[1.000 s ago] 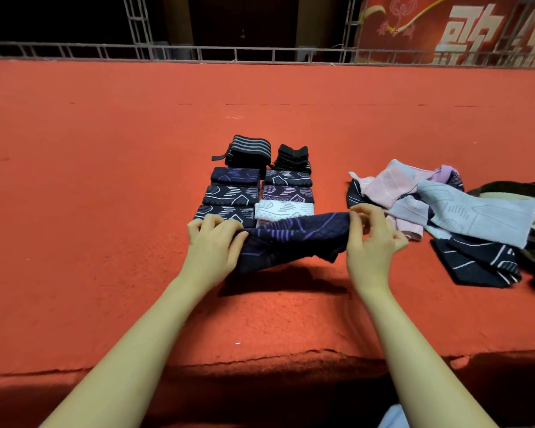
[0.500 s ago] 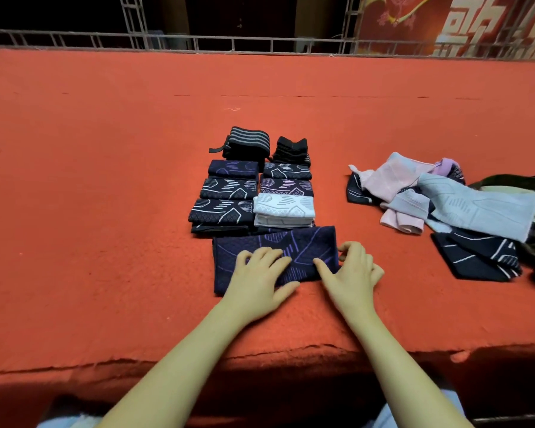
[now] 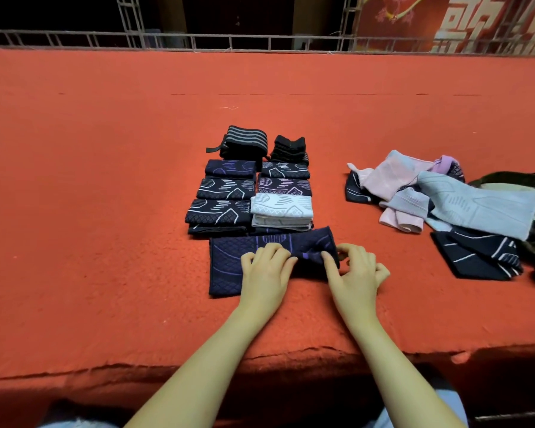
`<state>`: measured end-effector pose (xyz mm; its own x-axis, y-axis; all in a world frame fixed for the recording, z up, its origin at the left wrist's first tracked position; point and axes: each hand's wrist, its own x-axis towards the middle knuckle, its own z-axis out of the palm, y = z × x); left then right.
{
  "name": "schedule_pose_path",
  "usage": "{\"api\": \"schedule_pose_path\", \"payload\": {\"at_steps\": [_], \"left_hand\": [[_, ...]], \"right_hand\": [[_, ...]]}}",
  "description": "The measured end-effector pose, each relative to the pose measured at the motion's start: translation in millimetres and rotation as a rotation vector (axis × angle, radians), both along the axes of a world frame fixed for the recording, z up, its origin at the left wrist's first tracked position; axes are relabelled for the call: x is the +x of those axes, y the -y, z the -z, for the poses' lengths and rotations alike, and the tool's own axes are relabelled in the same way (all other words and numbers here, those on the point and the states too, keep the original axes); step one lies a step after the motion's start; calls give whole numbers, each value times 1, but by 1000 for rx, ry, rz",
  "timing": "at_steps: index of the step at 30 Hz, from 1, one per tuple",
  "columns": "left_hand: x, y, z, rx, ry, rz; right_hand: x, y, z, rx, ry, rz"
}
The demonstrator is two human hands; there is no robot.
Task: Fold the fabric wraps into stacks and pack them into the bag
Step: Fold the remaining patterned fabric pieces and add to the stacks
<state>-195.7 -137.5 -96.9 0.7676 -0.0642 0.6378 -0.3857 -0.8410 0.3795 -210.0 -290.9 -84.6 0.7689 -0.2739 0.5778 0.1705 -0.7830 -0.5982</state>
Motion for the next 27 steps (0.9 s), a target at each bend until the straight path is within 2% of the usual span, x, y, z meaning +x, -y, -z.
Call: {"api": "schedule_pose_path", "payload": {"at_steps": [4, 6, 9, 12, 14, 17, 20, 22, 25, 27], "left_hand": [[0, -1, -1, -19, -9, -59], [-1, -1, -1, -20, -17, -25], [-6, -1, -1, 25, 11, 58], [-9, -6, -4, 45, 19, 34], [-9, -13, -6, 126, -46, -29], [-12, -29, -12, 365, -396, -116], [-11, -41, -12, 399, -663, -161], [-11, -46, -14, 386, -708, -203], [-12, -50, -14, 373, -732, -259], [-14, -49, -14, 374, -712, -271]], "right_hand": [[-3, -2, 1, 3, 87, -48], [-2, -1, 0, 36, 129, -10], [-2, 1, -5, 166, 115, 76], [-5, 2, -7, 178, 77, 141], [-5, 1, -8, 49, 29, 111], [0, -4, -13, -284, -20, -47], [8, -12, -19, -546, -206, -192], [11, -12, -14, -682, -395, -175], [10, -1, -5, -625, -636, -95], [2, 3, -3, -600, -625, -24]]}}
